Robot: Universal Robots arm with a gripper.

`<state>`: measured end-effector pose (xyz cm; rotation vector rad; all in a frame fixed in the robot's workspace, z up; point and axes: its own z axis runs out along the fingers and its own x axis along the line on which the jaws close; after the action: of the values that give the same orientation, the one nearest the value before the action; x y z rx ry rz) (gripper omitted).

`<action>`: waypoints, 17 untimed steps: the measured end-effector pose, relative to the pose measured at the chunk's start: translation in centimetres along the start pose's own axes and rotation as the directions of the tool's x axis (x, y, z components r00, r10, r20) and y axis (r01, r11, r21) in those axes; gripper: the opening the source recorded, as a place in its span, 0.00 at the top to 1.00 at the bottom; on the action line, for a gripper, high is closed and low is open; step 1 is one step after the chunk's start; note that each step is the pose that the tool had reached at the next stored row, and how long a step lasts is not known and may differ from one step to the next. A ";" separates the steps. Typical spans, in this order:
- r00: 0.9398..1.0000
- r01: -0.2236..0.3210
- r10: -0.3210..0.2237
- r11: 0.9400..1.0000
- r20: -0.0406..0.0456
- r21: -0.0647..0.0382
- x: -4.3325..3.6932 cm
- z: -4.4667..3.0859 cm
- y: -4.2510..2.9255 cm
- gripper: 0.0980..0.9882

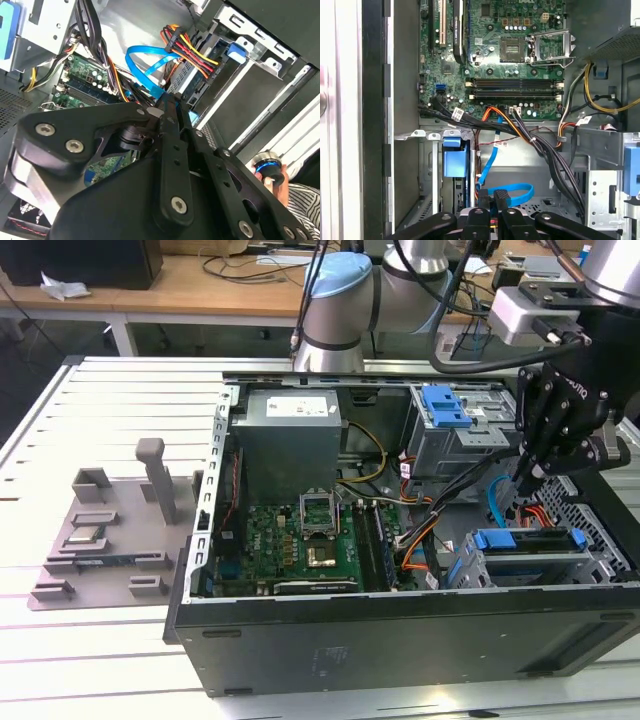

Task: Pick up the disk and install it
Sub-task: 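Insert the second disk wire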

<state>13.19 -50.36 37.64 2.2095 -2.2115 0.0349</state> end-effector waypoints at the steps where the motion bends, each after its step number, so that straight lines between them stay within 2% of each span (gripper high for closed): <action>1: 1.000 0.000 0.000 1.000 0.000 0.000 0.62 0.01 0.00 0.93; 4: 1.000 0.000 0.000 1.000 0.000 0.000 1.39 0.19 0.00 0.93; 7: 1.000 0.000 0.000 1.000 0.000 0.000 1.98 0.88 -0.02 0.93; 17: 1.000 0.000 0.000 1.000 -0.005 0.000 1.96 2.42 -0.74 0.93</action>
<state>13.95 -52.38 35.28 2.2074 -2.2087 0.0399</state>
